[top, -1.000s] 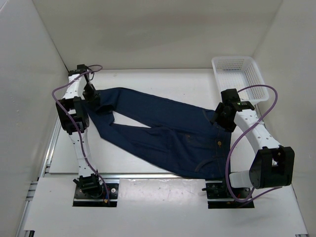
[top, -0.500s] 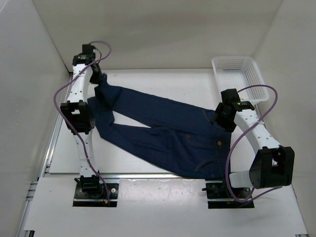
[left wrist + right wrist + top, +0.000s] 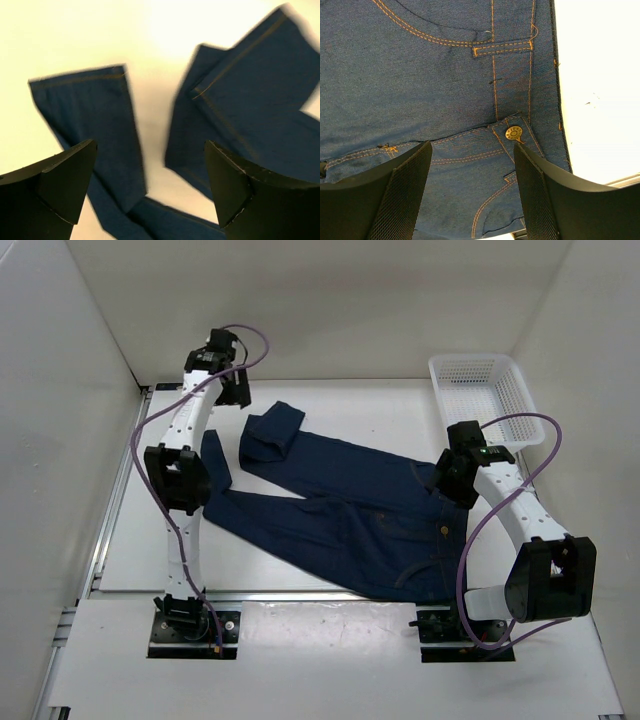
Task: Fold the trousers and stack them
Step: Flatten the trousers out
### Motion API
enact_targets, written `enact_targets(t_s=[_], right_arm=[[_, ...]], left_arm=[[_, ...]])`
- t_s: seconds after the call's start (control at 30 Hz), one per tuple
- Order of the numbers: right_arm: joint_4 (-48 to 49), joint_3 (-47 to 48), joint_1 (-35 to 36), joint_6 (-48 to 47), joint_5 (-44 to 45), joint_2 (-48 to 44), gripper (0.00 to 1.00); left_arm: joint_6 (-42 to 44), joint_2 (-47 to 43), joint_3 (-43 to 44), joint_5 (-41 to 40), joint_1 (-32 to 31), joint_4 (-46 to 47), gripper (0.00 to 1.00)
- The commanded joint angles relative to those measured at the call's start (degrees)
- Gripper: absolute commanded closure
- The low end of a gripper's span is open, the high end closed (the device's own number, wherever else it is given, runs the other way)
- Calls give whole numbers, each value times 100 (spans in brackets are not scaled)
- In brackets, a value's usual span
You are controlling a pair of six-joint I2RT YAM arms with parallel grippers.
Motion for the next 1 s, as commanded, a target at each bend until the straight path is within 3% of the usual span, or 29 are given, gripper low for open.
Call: enact_targets(t_s=[0.0,0.1,0.13,0.2,0.27,0.3,0.33,0.43,0.53,0.7,0.97], right_arm=[[1,57,14,17,28,-83,29],[1,57,14,17,28,-83,29],[1,57,14,17,28,-83,29],[1,57,14,-36,28,-31,29],[1,57,14,-36,-24,-30,29],[53,57,14,-36,-25,-30,29],[54,57,14,-36,-25,-30,29],[54,110,14,-36,-25,-30,29],[54,110,14,-36,-25,-30,29],[54,110,14,-88,-25,-30,29],[1,110,14,-88,28,-30,29]], left_arm=[[-287,-243,-294,39,483,-122,0],[-287,-323,-347,330,615,-51,22],[-235,-323,-347,426,615,1,51],[-129,-253,-207,1022,615,2,68],[-129,-78,-154,1497,475,2,66],[-129,19,-84,1795,370,2,51],[-190,229,-84,1798,317,2,46],[-383,537,-31,2078,255,2,43],[-682,889,-31,2474,255,63,47],[-919,1328,179,2546,124,116,23],[-1183,1566,180,2246,123,388,31]])
